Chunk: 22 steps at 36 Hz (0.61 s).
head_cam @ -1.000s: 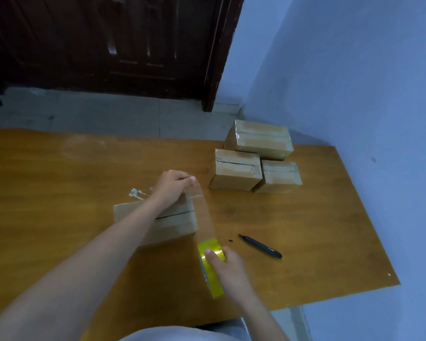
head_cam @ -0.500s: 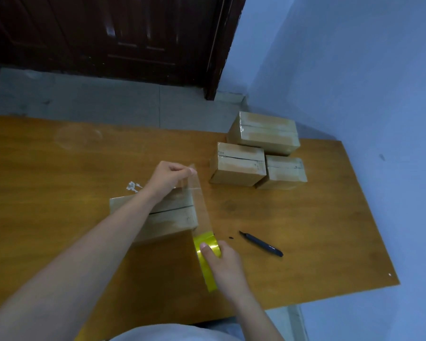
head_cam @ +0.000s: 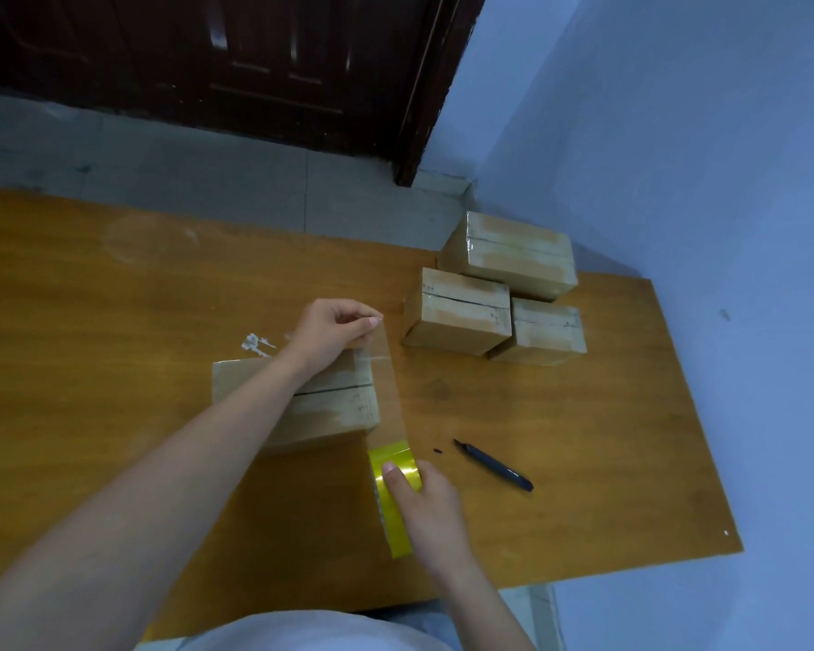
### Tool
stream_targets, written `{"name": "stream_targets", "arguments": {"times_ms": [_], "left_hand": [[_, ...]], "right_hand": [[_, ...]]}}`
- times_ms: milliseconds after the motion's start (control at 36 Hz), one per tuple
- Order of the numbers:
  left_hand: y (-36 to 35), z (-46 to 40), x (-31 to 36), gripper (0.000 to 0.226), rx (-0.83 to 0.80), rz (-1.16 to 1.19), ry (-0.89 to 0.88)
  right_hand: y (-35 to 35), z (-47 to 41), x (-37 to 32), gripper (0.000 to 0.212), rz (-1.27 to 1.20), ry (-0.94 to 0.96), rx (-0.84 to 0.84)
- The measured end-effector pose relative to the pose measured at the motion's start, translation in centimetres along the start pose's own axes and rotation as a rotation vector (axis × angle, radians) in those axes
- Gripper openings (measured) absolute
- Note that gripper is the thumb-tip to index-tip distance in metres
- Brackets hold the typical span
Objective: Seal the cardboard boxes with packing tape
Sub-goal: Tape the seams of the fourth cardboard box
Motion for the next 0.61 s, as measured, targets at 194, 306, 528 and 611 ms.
{"name": "stream_targets", "arguments": {"times_ms": [194, 306, 528, 611], "left_hand": [[0.7, -0.2, -0.3, 0.016, 0.098, -0.07, -0.057], [0.5, 0.1, -0.2, 0.014, 0.12, -0.135, -0.085], [0.6, 0.4, 0.1, 0.015, 0.166, -0.186, -0.149], [0.6, 0.4, 0.1, 0.015, 0.166, -0.216, -0.149]], "right_hand": [[0.5, 0.0, -1.0, 0.021, -0.006, 0.007, 0.011], [0.1, 0.0, -1.1, 0.036, -0.008, -0.024, -0.001], [-0.8, -0.5, -1.0, 0.038, -0.01, -0.047, -0.035], [-1.3, -1.0, -0.6, 0.026, -0.026, -0.056, -0.045]]}}
Point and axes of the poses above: each hand's wrist, its own z-axis away from the middle knuckle, its own y-axis out of the back of the hand, x = y × z, the point moved 9 cm from there along -z, towards the middle knuckle, and after that the axes turned 10 degrees about z, right-handed, at the moved point
